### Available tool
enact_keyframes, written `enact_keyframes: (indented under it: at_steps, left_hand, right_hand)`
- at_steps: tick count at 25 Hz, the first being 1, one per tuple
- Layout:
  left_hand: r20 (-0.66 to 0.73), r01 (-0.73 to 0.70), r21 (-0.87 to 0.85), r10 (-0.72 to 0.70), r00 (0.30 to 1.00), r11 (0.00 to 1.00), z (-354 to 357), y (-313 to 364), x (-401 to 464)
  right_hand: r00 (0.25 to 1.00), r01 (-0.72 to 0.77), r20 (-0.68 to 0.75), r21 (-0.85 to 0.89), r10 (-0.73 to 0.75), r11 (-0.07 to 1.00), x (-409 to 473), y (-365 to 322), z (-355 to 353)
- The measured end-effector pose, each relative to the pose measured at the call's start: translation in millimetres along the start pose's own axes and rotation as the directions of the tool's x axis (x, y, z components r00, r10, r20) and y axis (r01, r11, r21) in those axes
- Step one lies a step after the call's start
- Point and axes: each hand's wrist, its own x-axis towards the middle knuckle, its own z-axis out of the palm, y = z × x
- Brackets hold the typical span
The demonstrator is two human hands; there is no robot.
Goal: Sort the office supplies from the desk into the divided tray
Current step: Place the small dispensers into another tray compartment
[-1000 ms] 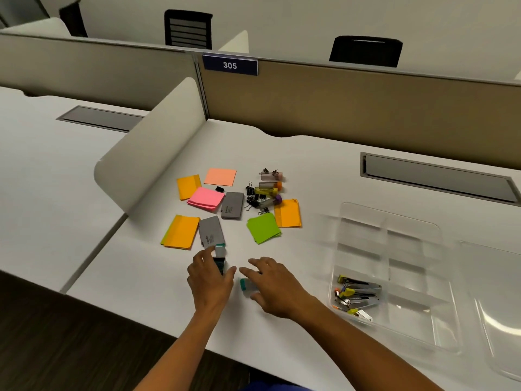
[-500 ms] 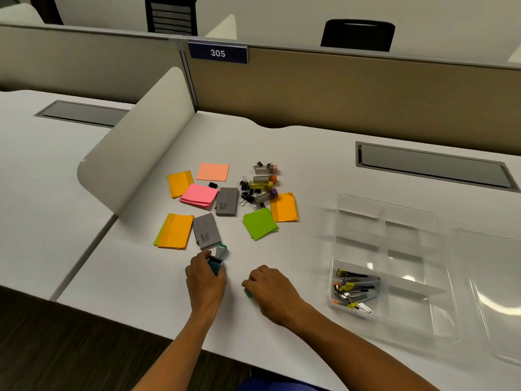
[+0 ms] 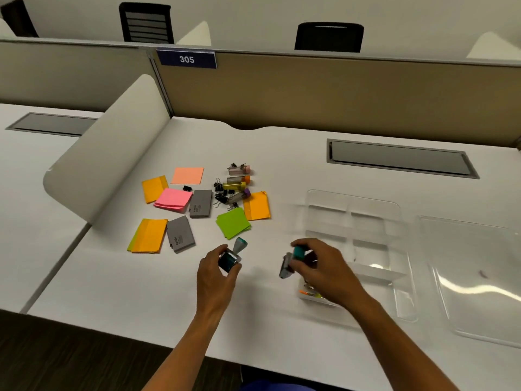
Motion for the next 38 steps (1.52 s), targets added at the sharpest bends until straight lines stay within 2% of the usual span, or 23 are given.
enact_keyframes:
  at_steps: [2, 5, 9, 13, 17, 21, 23, 26, 31, 36, 38]
  left_hand:
    - [0.046, -0.063, -0.004, 0.063, 0.997, 0.998, 16, 16, -6]
    - [0.108, -0.139, -0.015, 0.14, 0.984, 0.99, 42, 43, -15]
    - [0.212, -0.251, -0.027, 0.251, 0.945, 0.968, 78, 78, -28]
    - [0.331, -0.342, -0.04, 0.336, 0.882, 0.939, 113, 110, -45]
    - [0.482, -0.411, -0.032, 0.374, 0.792, 0.911, 147, 131, -59]
    - [0.589, -0.49, 0.037, 0.377, 0.715, 0.871, 173, 141, -68]
    - [0.63, -0.507, 0.081, 0.35, 0.693, 0.858, 181, 143, -70]
    - [0.671, -0.541, 0.13, 0.328, 0.665, 0.831, 188, 147, -68]
    - [0.687, -0.55, 0.159, 0.309, 0.658, 0.82, 192, 150, -56]
    - [0.764, -0.614, 0.146, 0.306, 0.567, 0.776, 198, 155, -51]
    - [0.772, -0.636, 0.151, 0.311, 0.554, 0.757, 201, 157, -53]
  right_hand:
    - [0.993, -0.082, -0.077, 0.085, 0.089, 0.993, -18, 13, -32]
    - [0.971, -0.142, -0.178, 0.116, 0.161, 0.983, -45, 39, -73]
    - [0.927, -0.276, -0.22, 0.145, 0.303, 0.95, -77, 74, -112]
    - [0.904, -0.383, -0.178, 0.072, 0.389, 0.921, -101, 105, -125]
    - [0.896, -0.438, -0.142, -0.122, 0.421, 0.89, -104, 116, -117]
    - [0.899, -0.438, -0.16, -0.384, 0.408, 0.813, -99, 113, -108]
    - [0.902, -0.43, -0.173, -0.455, 0.396, 0.78, -97, 111, -105]
    - [0.901, -0.431, -0.171, -0.475, 0.399, 0.767, -92, 111, -101]
    - [0.912, -0.394, -0.125, -0.528, 0.39, 0.753, -88, 117, -99]
    - [0.91, -0.359, -0.068, -0.62, 0.409, 0.698, -81, 123, -104]
    - [0.907, -0.35, -0.039, -0.625, 0.419, 0.698, -78, 122, -107]
